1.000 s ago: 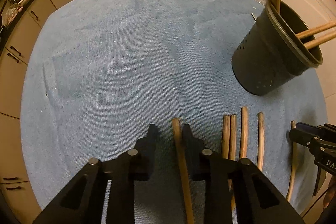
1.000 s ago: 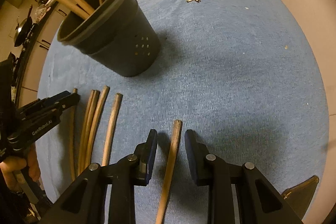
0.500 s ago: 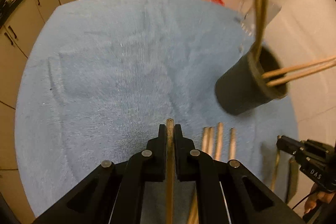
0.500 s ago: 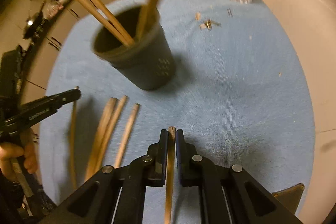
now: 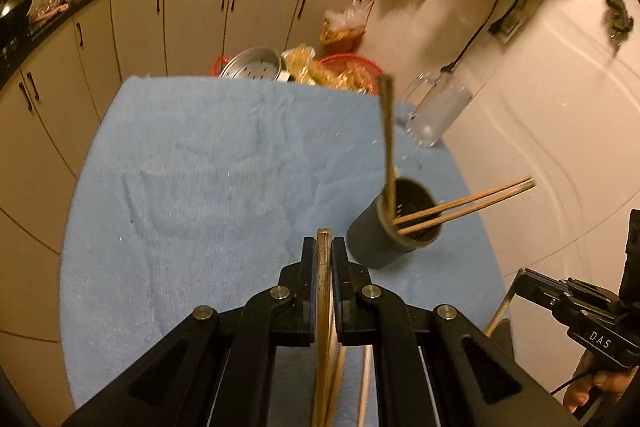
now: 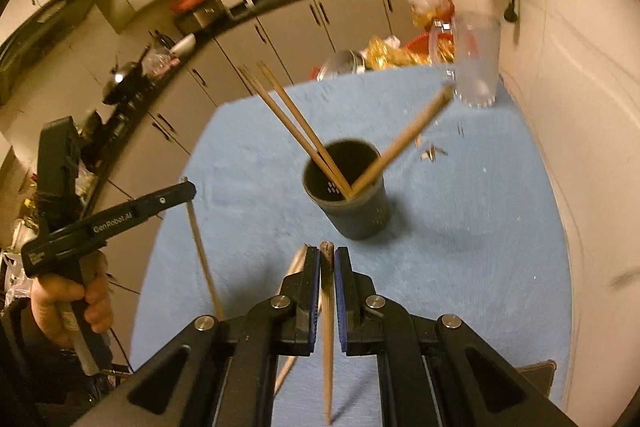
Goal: Organize utensils
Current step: 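Lift both held chopsticks up over the black cup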
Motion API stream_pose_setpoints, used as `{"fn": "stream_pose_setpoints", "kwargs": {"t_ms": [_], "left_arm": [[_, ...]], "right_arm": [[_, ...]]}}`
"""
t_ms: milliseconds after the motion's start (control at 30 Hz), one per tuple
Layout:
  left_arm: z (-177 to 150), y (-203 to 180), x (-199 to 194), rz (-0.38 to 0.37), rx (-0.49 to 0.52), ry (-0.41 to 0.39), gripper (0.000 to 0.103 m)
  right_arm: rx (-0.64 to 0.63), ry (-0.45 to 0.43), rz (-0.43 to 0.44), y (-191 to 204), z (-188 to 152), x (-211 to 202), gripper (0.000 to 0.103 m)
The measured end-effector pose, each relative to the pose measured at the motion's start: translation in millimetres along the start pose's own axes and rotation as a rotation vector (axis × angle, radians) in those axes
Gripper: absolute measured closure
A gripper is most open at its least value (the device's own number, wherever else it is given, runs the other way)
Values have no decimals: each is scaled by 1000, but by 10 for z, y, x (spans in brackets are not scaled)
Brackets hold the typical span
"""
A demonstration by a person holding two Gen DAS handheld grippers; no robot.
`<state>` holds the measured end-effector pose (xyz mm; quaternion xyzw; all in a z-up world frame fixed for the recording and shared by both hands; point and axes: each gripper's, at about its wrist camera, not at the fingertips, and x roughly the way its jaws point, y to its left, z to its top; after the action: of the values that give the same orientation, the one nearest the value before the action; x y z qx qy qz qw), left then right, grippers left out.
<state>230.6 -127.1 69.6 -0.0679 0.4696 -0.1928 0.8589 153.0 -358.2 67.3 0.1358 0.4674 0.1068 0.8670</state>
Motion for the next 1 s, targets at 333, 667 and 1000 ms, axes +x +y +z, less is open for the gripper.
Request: {"fn": "stream_pose_setpoints", "kwargs": {"t_ms": [333, 667, 1000], "left_arm": [[15, -196, -252, -41, 47, -66, 96], [226, -342, -452, -31, 76, -121, 96], [406, -548, -589, -54, 108, -178, 96]], "right_arm": [[-34, -84, 16, 184, 176, -378, 95], [-62, -162, 11, 273, 418, -655, 95], [-81, -215, 21, 382, 539, -913, 95]]}}
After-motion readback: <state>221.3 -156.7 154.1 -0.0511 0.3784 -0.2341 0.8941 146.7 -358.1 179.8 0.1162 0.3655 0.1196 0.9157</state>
